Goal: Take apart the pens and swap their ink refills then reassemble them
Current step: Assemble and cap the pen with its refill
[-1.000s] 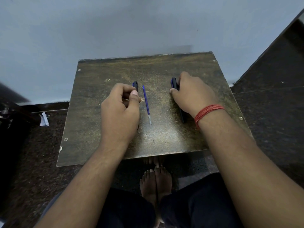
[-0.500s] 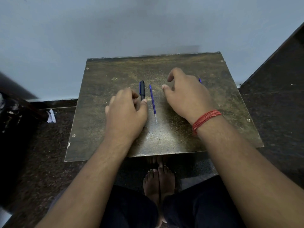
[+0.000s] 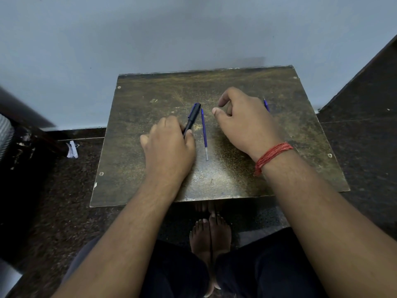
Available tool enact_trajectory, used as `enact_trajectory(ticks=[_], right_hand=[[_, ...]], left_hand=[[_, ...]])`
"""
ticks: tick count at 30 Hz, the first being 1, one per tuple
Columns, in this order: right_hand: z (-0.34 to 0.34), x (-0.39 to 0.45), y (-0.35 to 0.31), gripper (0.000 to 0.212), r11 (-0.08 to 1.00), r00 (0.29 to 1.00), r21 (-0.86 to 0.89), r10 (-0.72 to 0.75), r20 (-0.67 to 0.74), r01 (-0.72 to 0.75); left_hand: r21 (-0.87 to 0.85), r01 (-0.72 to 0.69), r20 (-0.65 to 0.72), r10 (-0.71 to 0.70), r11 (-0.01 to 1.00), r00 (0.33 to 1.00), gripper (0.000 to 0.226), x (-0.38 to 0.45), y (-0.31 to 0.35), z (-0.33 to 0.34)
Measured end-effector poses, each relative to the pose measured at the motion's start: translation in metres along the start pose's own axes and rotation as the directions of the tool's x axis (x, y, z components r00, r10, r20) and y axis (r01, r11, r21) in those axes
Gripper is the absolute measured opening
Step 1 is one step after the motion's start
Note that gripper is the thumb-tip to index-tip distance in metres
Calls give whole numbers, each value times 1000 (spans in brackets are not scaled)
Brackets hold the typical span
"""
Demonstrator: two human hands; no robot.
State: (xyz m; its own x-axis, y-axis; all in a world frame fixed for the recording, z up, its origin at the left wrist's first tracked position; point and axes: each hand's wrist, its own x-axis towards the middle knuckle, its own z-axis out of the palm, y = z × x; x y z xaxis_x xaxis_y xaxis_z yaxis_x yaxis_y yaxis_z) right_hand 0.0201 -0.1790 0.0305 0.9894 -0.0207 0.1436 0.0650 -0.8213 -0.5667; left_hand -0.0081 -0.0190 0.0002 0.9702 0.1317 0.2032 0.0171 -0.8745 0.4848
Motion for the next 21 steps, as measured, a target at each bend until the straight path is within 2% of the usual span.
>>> enact_trajectory(ticks=[5, 9, 11, 14, 17, 21], right_hand=[[0, 1, 1, 11, 997, 1000, 80, 6, -19, -4], [1, 2, 1, 19, 978, 997, 206, 56, -58, -43], [1, 3, -2, 26, 916, 994, 392, 107, -24, -90], [0, 3, -5, 31, 724, 987, 673, 144, 70, -153], [-1, 3, -2, 27, 634, 984, 752, 133, 121, -179], [2, 4, 1, 21, 594, 974, 775, 72, 214, -214]], left_hand=[[-139, 56, -33, -61, 989, 998, 16, 3, -2, -2], [-322, -57, -84, 31, 945, 996, 8, 1, 5, -5], [-365, -103, -71, 82, 926, 994, 8, -4, 12, -5], [-460, -113, -12, 121, 881, 993, 10, -13, 23, -2], [-595, 5, 127, 88, 804, 988, 14, -16, 29, -3], [-638, 85, 214, 70, 765, 974, 20, -15, 29, -9]])
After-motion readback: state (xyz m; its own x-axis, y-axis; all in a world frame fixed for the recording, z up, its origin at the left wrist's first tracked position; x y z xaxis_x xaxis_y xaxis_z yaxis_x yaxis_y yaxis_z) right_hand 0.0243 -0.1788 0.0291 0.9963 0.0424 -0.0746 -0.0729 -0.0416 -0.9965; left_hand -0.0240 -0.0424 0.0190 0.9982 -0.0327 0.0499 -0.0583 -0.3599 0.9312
